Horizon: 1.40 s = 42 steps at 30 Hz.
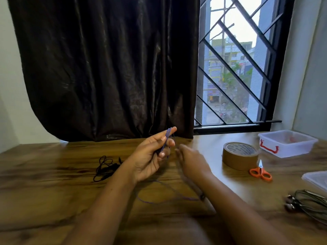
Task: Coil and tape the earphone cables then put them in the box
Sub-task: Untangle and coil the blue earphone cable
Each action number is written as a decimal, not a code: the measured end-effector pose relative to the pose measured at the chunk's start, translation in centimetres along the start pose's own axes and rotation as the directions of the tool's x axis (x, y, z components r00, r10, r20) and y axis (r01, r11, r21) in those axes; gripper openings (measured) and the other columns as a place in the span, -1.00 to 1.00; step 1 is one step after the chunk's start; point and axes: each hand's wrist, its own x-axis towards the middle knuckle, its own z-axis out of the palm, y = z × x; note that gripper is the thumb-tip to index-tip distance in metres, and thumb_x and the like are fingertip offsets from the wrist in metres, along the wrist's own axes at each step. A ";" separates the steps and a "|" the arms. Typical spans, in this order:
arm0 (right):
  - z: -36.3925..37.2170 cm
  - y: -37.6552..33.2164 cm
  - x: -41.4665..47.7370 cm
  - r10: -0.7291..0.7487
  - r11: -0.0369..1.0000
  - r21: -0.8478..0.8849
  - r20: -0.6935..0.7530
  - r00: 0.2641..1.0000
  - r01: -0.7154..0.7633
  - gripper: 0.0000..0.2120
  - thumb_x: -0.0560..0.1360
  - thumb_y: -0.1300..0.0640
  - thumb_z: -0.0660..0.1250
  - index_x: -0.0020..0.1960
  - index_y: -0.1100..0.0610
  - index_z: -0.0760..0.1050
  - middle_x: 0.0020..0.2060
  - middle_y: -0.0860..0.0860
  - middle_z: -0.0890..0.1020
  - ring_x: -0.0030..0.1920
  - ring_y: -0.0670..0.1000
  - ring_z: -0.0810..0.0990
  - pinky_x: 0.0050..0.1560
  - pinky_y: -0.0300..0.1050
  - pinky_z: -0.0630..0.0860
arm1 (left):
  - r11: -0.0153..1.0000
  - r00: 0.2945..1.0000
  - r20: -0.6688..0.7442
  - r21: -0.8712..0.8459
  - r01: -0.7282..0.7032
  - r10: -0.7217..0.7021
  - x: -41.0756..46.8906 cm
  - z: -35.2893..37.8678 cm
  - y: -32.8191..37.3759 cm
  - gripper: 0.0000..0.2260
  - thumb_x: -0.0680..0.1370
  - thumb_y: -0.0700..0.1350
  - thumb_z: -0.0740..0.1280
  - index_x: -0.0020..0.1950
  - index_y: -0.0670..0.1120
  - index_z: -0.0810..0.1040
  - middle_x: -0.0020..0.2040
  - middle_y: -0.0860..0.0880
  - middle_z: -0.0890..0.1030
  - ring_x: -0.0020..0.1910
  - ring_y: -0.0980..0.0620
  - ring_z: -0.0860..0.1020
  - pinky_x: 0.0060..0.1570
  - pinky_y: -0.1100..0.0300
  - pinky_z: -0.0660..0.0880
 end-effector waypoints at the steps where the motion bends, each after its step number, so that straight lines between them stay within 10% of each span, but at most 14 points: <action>1: 0.6 -0.6 -0.3 -0.040 0.999 0.016 0.081 0.996 0.039 -0.81 0.63 0.01 0.09 0.04 0.07 0.43 -0.11 0.12 0.63 -0.08 0.21 0.61 -0.16 0.02 0.51 | 0.999 0.998 -0.044 -0.014 -0.037 0.036 0.1 0.1 -0.1 -0.68 0.61 -0.24 0.06 0.34 -0.18 0.38 -0.32 -0.02 0.56 -0.54 0.19 0.38 -0.55 0.43 0.36; 8: 1.3 -4.9 -1.3 -0.270 0.957 0.219 0.434 0.860 0.190 -0.84 0.60 -0.01 0.15 -0.15 -0.11 0.39 -0.23 -0.15 0.52 -0.24 -0.13 0.53 -0.23 -0.20 0.48 | 0.920 0.867 -0.384 0.347 -0.183 0.318 1.1 -1.8 -0.7 -0.59 0.66 -0.25 0.03 0.51 -0.06 0.15 -0.33 -0.07 0.46 -0.29 0.09 0.57 -0.31 0.34 0.44; 14: -1.5 -1.4 0.4 -0.233 0.965 -0.084 0.151 0.961 0.247 -0.75 0.59 -0.14 0.12 -0.02 -0.03 0.48 -0.12 0.07 0.64 -0.07 0.18 0.61 -0.17 -0.02 0.51 | 0.252 0.928 -0.119 0.967 0.028 0.354 0.7 -4.7 -1.5 -0.54 0.64 -0.24 0.08 0.47 0.13 0.08 -0.28 0.05 0.50 -0.31 0.10 0.51 -0.23 0.29 0.47; 22: -4.5 1.5 0.5 -0.196 0.967 -0.204 -0.220 0.956 0.151 -0.67 0.59 -0.20 0.01 -0.01 0.02 0.40 -0.04 -0.03 0.59 -0.13 0.19 0.60 -0.30 -0.08 0.30 | 0.844 0.974 -0.064 0.489 0.221 -0.218 0.1 -0.5 -1.8 -0.70 0.65 -0.19 0.02 0.24 -0.21 0.48 -0.51 0.00 0.25 -0.65 0.19 0.15 -0.65 0.37 0.10; 27: -3.1 0.9 0.3 -0.100 0.994 -0.061 -0.203 0.974 0.089 -0.67 0.60 -0.18 0.02 -0.06 0.05 0.37 -0.16 0.09 0.61 -0.10 0.25 0.57 -0.28 -0.02 0.33 | 0.993 0.984 0.136 -0.011 0.114 -0.111 -0.1 -0.1 -0.5 -0.69 0.55 -0.13 0.14 0.24 -0.20 0.45 -0.58 0.05 0.28 -0.70 0.22 0.17 -0.64 0.41 0.08; 36: 0.3 -2.3 -0.7 -0.294 0.952 0.018 0.324 0.899 0.304 -0.77 0.57 -0.13 0.17 -0.21 -0.06 0.34 -0.22 -0.01 0.59 -0.16 0.09 0.56 -0.31 -0.12 0.33 | 0.908 0.791 -0.461 0.093 -0.408 0.402 1.1 -2.6 0.1 -0.69 0.66 -0.20 0.03 0.41 -0.12 0.26 0.06 -0.10 0.65 -0.35 0.08 0.63 -0.36 0.32 0.53; 39: 0.2 -2.9 -0.8 -0.358 0.924 0.017 0.393 0.847 0.382 -0.81 0.56 -0.12 0.21 -0.18 -0.08 0.40 -0.22 -0.04 0.58 -0.20 0.02 0.53 -0.31 -0.14 0.33 | 0.874 0.733 -0.504 0.410 -0.261 0.456 1.3 -4.2 -0.4 -0.65 0.67 -0.19 0.02 0.47 -0.15 0.14 0.28 -0.07 0.51 -0.05 0.04 0.63 -0.09 0.26 0.54; 42: -0.4 -2.5 -0.2 -0.402 0.905 -0.005 0.311 0.861 0.425 -0.79 0.57 -0.09 0.20 -0.08 0.02 0.50 -0.11 0.05 0.63 -0.08 0.11 0.58 -0.18 -0.05 0.46 | 0.500 0.760 -0.363 0.864 0.058 0.539 1.6 -5.9 -1.5 -0.53 0.65 -0.17 0.07 0.54 -0.10 -0.01 0.24 -0.06 0.50 0.01 -0.04 0.58 -0.07 0.14 0.50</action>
